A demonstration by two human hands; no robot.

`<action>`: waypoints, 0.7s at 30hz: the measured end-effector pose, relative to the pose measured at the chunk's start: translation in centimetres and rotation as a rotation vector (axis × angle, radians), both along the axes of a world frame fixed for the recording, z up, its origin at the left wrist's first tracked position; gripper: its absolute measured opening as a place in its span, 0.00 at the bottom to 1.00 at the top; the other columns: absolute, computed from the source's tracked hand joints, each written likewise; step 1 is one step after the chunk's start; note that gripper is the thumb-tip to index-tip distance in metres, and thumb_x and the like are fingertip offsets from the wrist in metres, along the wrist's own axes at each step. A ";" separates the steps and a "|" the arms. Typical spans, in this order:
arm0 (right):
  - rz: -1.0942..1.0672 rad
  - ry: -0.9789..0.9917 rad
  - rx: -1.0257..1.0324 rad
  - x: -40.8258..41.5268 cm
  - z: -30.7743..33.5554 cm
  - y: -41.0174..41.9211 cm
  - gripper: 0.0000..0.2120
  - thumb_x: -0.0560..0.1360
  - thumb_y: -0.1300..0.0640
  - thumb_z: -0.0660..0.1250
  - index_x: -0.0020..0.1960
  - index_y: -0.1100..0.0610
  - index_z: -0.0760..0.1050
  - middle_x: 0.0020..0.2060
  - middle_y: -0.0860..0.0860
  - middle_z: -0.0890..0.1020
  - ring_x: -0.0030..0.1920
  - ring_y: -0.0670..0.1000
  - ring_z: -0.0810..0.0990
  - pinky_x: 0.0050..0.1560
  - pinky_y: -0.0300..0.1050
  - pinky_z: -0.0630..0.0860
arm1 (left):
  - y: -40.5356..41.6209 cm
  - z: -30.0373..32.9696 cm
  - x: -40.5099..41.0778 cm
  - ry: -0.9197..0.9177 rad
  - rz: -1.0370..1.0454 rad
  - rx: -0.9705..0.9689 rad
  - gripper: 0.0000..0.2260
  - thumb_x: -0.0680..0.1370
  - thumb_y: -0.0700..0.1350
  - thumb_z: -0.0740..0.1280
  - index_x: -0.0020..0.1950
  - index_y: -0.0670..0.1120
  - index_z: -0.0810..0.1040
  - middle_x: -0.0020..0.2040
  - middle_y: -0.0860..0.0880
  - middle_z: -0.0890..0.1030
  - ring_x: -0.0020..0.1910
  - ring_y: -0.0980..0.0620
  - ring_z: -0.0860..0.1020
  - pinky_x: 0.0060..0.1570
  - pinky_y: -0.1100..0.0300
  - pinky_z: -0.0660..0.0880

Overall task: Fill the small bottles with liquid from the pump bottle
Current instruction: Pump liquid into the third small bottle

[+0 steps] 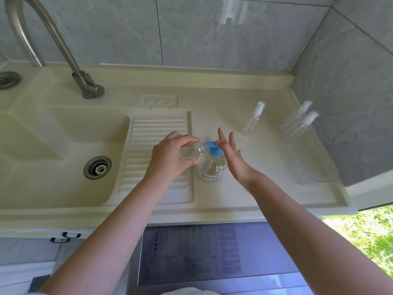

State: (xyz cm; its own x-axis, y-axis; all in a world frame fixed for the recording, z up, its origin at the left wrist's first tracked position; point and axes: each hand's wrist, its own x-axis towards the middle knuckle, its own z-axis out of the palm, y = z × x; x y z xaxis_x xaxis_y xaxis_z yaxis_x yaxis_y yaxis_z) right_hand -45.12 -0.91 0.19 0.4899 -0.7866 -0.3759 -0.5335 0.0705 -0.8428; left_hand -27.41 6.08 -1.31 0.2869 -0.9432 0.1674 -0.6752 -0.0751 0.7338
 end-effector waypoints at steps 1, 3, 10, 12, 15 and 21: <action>0.009 0.007 -0.012 0.1 -0.1 0.0 0.24 0.82 0.40 0.48 0.77 0.31 0.46 0.78 0.39 0.35 0.77 0.48 0.31 0.75 0.54 0.32 | 0.0 -0.1 0.0 -0.002 0.003 0.002 0.24 0.62 0.44 0.81 0.55 0.58 0.82 0.47 0.57 0.75 0.43 0.70 0.73 0.54 0.53 0.76; 0.007 0.010 -0.016 0.1 -0.2 0.2 0.24 0.83 0.41 0.48 0.77 0.31 0.46 0.78 0.40 0.35 0.77 0.49 0.31 0.75 0.54 0.31 | 0.0 -0.2 0.0 -0.003 0.002 0.007 0.24 0.62 0.45 0.81 0.55 0.58 0.82 0.47 0.57 0.76 0.43 0.70 0.73 0.53 0.52 0.76; -0.019 0.030 0.002 -0.1 0.3 -0.3 0.28 0.81 0.40 0.52 0.79 0.37 0.48 0.79 0.42 0.36 0.77 0.49 0.31 0.74 0.55 0.31 | 0.1 -0.1 0.1 0.003 0.010 -0.005 0.23 0.62 0.44 0.81 0.55 0.57 0.82 0.47 0.57 0.75 0.43 0.70 0.73 0.54 0.49 0.75; -0.025 0.016 0.013 -0.2 0.2 -0.4 0.28 0.81 0.39 0.52 0.79 0.37 0.48 0.79 0.42 0.36 0.77 0.48 0.30 0.74 0.54 0.30 | 0.1 -0.2 0.2 0.012 0.002 -0.014 0.24 0.62 0.44 0.81 0.55 0.58 0.82 0.47 0.56 0.76 0.44 0.68 0.74 0.54 0.48 0.75; -0.020 -0.009 0.003 -0.2 -0.2 -0.4 0.28 0.81 0.40 0.52 0.79 0.36 0.47 0.79 0.42 0.38 0.77 0.46 0.31 0.74 0.53 0.31 | 0.0 -0.3 0.1 0.012 -0.011 -0.030 0.24 0.62 0.44 0.81 0.55 0.58 0.82 0.47 0.56 0.76 0.46 0.61 0.77 0.54 0.48 0.76; -0.007 -0.029 -0.081 1.0 -0.9 -0.1 0.32 0.75 0.39 0.48 0.79 0.35 0.47 0.80 0.45 0.40 0.78 0.45 0.33 0.75 0.51 0.31 | -0.1 -0.8 0.2 0.005 -0.015 -0.022 0.23 0.61 0.45 0.80 0.55 0.57 0.82 0.46 0.56 0.76 0.46 0.58 0.77 0.53 0.47 0.76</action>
State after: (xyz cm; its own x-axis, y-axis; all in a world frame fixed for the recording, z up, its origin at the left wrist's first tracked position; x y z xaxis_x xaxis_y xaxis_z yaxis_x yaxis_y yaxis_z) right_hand -44.08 -0.96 -0.70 0.4943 -0.8172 -0.2963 -0.5084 0.0046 -0.8611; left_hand -27.18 5.97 -2.12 0.2733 -0.9436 0.1869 -0.6723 -0.0484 0.7387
